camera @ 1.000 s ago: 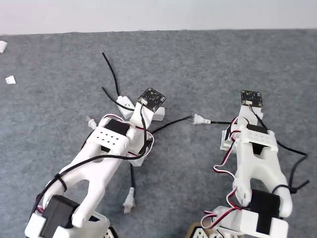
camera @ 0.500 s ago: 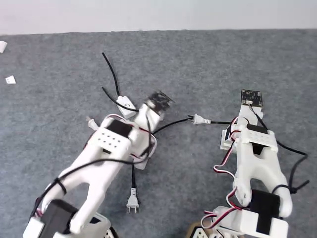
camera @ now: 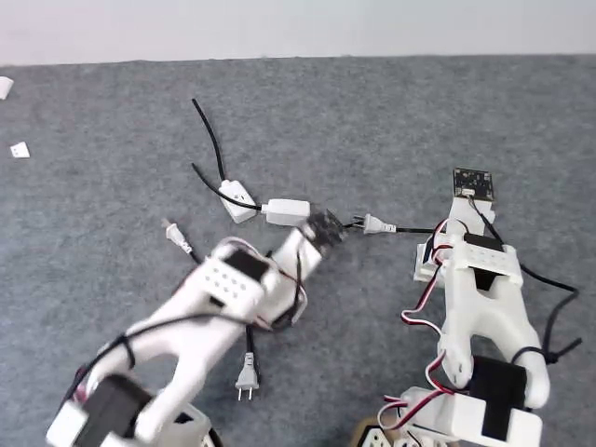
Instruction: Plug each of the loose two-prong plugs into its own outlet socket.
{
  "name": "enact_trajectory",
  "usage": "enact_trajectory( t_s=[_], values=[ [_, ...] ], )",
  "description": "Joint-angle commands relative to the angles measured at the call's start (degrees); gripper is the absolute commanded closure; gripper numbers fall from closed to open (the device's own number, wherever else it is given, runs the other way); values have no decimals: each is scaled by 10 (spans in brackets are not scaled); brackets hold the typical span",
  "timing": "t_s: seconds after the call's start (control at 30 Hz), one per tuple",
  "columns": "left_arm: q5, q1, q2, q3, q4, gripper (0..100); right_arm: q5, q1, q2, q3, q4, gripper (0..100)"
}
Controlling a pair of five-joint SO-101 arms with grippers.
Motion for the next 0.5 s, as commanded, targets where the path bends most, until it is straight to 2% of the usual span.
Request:
enact_trajectory(
  t_s=[0.0, 0.2, 0.47],
  values=[
    [-6, -62, 60, -78, -14, 988, 7, -6, -1, -29, -7, 987],
    [-40, -116, 122, -109, -14, 988, 7, -6, -1, -29, -7, 987],
    [-40, -138, 137, -108, -14, 988, 7, -6, -1, -29, -6, 987]
  ],
)
